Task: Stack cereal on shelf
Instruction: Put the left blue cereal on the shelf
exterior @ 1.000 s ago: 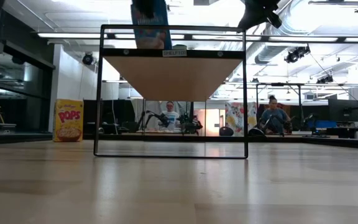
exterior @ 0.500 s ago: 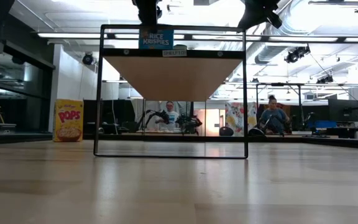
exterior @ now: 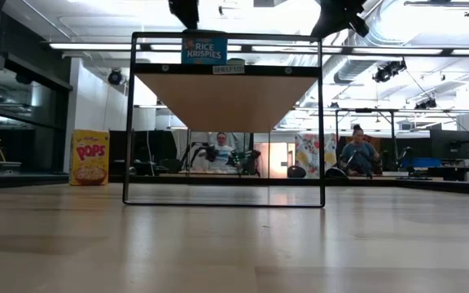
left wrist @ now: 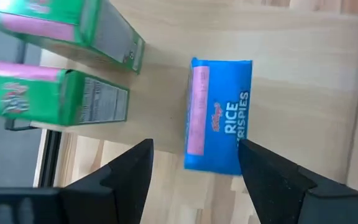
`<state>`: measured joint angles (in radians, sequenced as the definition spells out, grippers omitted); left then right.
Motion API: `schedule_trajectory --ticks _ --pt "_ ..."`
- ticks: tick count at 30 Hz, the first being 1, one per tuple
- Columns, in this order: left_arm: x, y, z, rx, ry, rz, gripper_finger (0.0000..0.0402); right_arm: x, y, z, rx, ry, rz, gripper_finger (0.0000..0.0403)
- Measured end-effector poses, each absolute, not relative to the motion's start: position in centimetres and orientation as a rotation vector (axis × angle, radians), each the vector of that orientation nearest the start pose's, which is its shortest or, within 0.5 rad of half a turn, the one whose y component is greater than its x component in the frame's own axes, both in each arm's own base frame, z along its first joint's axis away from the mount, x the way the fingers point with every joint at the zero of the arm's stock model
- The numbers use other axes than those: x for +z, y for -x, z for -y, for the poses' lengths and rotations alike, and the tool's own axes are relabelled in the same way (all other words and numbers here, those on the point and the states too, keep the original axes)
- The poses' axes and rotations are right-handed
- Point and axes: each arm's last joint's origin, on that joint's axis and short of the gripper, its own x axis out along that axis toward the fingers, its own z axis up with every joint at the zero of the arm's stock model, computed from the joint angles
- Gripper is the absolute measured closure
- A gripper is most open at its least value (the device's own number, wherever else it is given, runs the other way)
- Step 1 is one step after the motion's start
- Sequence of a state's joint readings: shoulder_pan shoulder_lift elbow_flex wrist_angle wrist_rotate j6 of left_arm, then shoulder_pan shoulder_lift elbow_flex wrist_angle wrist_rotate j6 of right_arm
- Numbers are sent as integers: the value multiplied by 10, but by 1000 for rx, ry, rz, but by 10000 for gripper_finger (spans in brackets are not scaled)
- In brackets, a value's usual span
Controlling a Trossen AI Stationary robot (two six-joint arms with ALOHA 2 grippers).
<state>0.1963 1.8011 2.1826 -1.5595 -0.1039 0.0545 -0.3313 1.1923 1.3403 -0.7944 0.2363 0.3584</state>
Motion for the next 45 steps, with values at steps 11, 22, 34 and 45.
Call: schedule_trajectory --ticks 11,22,34,45 --pt "473 -259 -50 353 122 -797 266 389 -228 80 -492 -410 -457 402" --pt "377 -219 -12 368 337 -548 397 322 -261 52 -246 -549 -274 402" --pt "301 -223 -1 419 477 -480 401 272 -324 38 -315 -596 -292 403" --pt "288 -240 -3 421 475 -509 401 270 -356 44 -355 -587 -314 403"
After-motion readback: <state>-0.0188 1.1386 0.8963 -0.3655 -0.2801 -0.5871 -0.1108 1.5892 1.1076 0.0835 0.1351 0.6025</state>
